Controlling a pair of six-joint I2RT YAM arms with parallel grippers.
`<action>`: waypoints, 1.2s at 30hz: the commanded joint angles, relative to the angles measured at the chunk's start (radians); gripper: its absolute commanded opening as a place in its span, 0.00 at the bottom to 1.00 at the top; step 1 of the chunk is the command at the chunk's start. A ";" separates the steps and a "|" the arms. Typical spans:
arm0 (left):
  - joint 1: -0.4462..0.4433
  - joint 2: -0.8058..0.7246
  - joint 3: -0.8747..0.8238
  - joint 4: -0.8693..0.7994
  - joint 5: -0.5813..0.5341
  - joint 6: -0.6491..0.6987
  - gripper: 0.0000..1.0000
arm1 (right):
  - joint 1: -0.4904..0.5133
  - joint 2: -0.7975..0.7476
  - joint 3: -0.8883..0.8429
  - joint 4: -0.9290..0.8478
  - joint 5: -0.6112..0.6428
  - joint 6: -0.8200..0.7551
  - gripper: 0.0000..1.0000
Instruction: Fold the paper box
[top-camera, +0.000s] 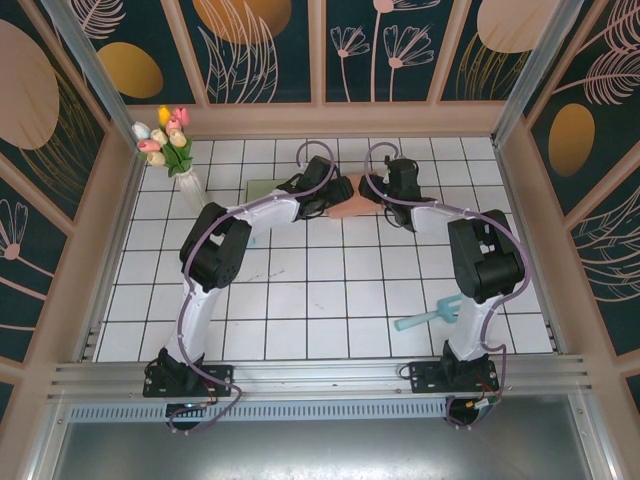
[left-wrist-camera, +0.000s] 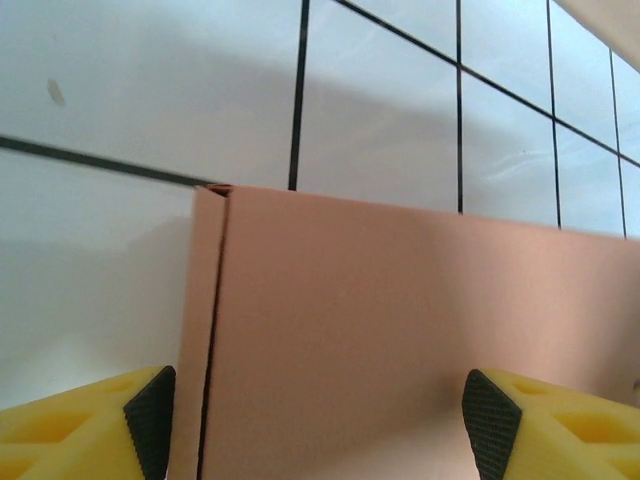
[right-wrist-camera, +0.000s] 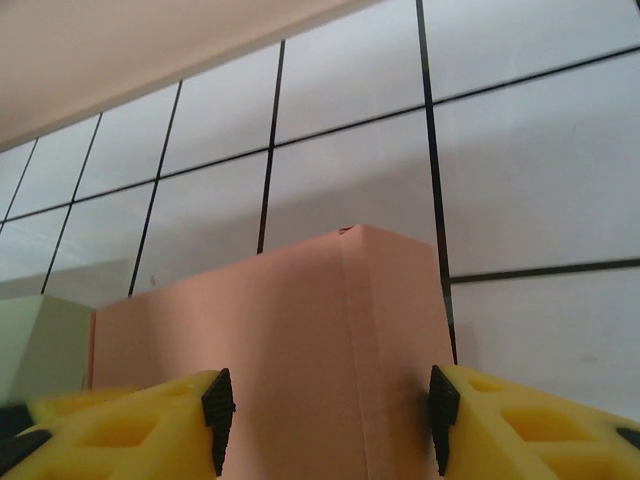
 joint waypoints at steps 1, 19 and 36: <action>-0.010 0.011 0.061 0.055 0.063 0.027 0.76 | 0.020 -0.004 -0.035 0.053 -0.090 0.049 0.56; 0.008 0.034 0.103 -0.049 0.023 0.031 0.78 | -0.033 0.020 0.043 -0.104 -0.032 -0.090 0.65; 0.007 -0.325 -0.283 0.025 -0.143 0.129 0.98 | -0.155 -0.374 -0.310 -0.014 0.003 -0.225 0.83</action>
